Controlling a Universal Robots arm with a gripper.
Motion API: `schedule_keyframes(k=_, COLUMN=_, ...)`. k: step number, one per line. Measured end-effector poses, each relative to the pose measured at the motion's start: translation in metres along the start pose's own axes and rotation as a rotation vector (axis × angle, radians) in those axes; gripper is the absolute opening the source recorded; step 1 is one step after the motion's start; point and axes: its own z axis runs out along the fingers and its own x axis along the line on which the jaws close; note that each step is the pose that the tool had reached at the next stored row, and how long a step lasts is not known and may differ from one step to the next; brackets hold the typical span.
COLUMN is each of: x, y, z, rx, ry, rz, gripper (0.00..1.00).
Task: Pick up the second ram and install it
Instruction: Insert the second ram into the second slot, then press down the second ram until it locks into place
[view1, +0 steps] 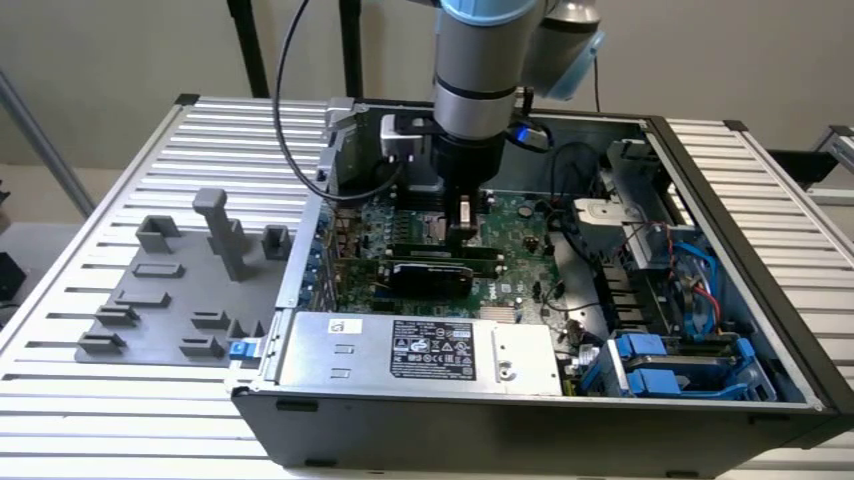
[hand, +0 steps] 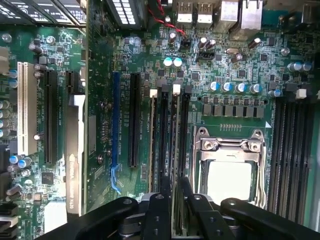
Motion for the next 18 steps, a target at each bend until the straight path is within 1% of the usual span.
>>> schedule_keyframes(k=1, x=0.0000, y=0.0006, z=-0.0013, rx=0.0001, ry=0.0000, rz=0.000, gripper=1.00)
schedule_keyframes(k=2, x=0.0001, y=0.0013, z=-0.0021, rx=0.0000, ry=0.0000, rz=0.000, gripper=0.00)
schedule_keyframes(k=6, x=0.0001, y=0.0027, z=-0.0037, rx=0.0002, ry=-0.0005, rz=0.001, gripper=0.00)
schedule_keyframes(k=18, x=0.0002, y=0.0028, z=-0.0038, rx=0.0000, ry=-0.0003, rz=0.001, gripper=0.00)
